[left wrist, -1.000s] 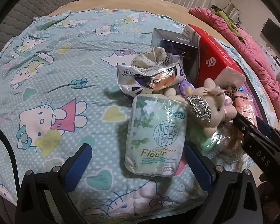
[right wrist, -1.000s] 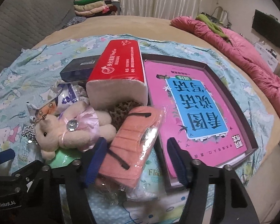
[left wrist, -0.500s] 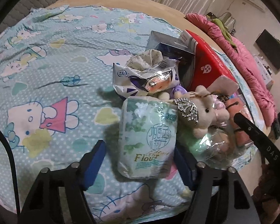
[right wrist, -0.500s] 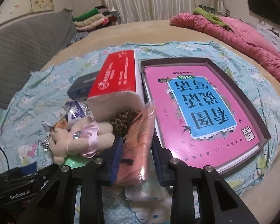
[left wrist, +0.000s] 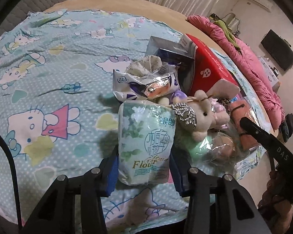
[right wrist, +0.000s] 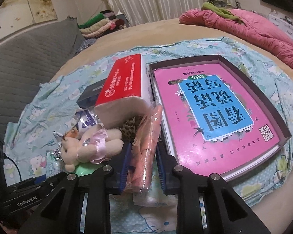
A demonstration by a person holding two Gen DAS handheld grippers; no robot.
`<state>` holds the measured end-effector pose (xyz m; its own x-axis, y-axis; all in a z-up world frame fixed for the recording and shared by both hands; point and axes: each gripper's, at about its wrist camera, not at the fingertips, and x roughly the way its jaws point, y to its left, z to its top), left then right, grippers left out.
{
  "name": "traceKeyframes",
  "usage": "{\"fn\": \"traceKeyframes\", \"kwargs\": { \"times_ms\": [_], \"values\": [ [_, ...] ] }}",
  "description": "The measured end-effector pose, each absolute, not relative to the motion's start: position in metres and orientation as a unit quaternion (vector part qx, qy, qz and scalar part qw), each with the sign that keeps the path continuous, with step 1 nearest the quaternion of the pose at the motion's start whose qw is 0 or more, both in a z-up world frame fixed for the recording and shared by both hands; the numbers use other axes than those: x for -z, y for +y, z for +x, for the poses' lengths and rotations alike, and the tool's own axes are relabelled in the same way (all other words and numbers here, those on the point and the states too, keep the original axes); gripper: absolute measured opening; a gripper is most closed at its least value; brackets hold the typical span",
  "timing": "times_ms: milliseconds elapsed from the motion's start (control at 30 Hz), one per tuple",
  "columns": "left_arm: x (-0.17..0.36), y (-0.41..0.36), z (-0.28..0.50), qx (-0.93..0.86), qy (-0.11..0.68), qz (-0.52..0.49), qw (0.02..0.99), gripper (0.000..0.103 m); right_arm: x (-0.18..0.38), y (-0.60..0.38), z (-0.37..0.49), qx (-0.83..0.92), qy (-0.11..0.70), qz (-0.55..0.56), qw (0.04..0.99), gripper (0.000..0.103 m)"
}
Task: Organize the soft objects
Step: 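Lift both held packs and carry them over the pink book tray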
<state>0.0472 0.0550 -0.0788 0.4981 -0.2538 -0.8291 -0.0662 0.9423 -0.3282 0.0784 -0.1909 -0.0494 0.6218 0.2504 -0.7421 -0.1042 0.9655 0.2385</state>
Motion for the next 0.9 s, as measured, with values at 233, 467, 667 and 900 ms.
{"fn": "traceKeyframes", "kwargs": {
  "times_ms": [233, 467, 667, 900],
  "values": [
    [0.059, 0.062, 0.033, 0.037, 0.472, -0.154, 0.867, 0.046, 0.044, -0.196, 0.071, -0.104, 0.416, 0.101, 0.898, 0.025],
    [0.039, 0.062, 0.020, 0.027, 0.453, -0.145, 0.879, 0.046, 0.033, -0.198, 0.062, -0.113, 0.397, 0.107, 0.905, 0.025],
    [0.021, 0.051, 0.015, 0.030, 0.440, -0.125, 0.889, 0.046, 0.022, -0.206, 0.056, -0.113, 0.379, 0.116, 0.911, 0.025],
    [0.014, 0.028, 0.015, 0.041, 0.440, -0.097, 0.892, 0.046, 0.032, -0.213, 0.062, -0.110, 0.406, 0.120, 0.899, 0.026]
  ]
}}
